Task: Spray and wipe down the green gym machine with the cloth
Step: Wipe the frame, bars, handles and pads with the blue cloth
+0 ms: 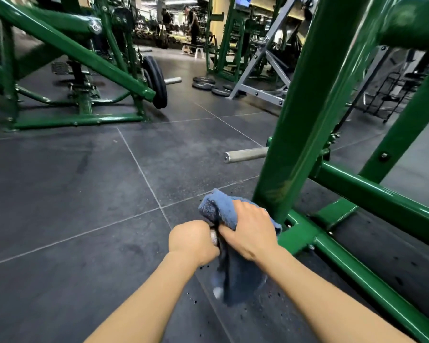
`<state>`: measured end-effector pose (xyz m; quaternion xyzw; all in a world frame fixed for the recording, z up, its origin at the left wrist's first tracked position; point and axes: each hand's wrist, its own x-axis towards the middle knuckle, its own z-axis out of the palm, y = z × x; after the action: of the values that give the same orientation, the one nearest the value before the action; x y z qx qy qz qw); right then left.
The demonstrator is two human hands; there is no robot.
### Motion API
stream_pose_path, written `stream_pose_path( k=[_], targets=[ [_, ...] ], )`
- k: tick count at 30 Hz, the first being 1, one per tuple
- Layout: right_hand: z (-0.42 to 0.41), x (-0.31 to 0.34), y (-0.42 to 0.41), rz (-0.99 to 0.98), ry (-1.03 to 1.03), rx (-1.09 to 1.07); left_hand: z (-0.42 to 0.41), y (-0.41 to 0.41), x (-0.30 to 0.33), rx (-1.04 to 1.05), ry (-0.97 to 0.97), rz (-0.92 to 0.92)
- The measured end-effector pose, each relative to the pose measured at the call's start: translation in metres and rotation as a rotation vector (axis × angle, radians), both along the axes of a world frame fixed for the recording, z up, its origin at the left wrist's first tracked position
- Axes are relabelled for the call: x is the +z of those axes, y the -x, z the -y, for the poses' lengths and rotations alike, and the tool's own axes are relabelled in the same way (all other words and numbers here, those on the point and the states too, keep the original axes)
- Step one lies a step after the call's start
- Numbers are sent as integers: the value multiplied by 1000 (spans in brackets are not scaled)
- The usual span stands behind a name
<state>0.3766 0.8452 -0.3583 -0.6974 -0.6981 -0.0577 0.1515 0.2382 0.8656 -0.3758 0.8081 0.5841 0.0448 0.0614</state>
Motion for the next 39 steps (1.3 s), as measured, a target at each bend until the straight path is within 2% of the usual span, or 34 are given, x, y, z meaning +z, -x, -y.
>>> stream_pose_path(
  k=[4,6,8,11,14,16,18,22,25,31,34,39],
  targets=[
    [-37,24,6,88,270,-52,3,-1,4,18,13,21],
    [-42,29,16,80,327,-78,5,1,5,15,10,31],
    [-34,25,17,54,229,-99,5,2,5,13,19,33],
    [1,0,10,-86,-47,-93,4,2,4,15,16,36],
    [29,-25,7,-266,-132,-25,3,3,1,24,23,58],
    [31,-30,5,-242,-123,-22,3,3,-1,15,27,56],
    [18,-23,0,-117,-121,-43,1,1,-2,8,6,33],
    [-17,12,3,128,78,-34,1,1,0,38,-28,-3],
    [-36,21,10,149,256,-34,4,0,-1,38,-13,-9],
    [-67,26,16,134,446,56,3,0,-2,50,-15,-5],
    [-50,19,10,69,296,112,4,0,-1,52,0,8],
    [-5,-8,0,-7,-167,173,15,8,-1,69,-37,39]
  ],
)
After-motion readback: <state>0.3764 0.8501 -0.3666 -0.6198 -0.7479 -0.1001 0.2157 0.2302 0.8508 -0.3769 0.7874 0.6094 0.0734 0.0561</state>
